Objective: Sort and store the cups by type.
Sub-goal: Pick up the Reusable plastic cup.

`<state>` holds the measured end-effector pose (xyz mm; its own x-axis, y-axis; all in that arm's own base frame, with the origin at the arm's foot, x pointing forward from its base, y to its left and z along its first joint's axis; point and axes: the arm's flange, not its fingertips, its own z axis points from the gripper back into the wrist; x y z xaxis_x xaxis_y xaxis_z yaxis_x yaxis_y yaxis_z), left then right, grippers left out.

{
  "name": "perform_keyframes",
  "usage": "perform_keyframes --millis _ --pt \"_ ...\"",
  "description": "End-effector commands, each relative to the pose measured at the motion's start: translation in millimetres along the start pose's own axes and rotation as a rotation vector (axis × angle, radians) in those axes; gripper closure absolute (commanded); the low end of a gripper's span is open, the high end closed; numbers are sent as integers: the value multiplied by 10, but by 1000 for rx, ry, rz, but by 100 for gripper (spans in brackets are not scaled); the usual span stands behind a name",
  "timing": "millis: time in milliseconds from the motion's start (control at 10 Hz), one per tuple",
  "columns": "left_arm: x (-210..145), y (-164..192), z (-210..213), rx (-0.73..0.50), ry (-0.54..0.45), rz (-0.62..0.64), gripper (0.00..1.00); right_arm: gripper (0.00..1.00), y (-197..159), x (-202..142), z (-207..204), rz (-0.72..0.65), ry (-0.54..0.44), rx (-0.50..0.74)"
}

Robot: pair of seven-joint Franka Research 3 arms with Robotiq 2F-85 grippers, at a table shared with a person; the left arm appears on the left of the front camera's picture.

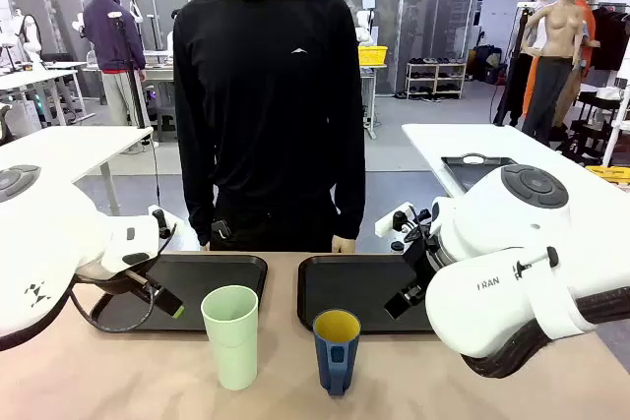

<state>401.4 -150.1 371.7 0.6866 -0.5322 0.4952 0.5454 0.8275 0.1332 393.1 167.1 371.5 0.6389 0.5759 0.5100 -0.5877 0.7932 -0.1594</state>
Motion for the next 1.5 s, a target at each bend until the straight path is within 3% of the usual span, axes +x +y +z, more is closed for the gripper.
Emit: perform_keyframes --millis 0,1400 --pt "1 -2 0 0 0 0 0 0 0 0 0 0 0 0" --pt "1 -2 0 0 0 0 0 0 0 0 0 0 0 0"
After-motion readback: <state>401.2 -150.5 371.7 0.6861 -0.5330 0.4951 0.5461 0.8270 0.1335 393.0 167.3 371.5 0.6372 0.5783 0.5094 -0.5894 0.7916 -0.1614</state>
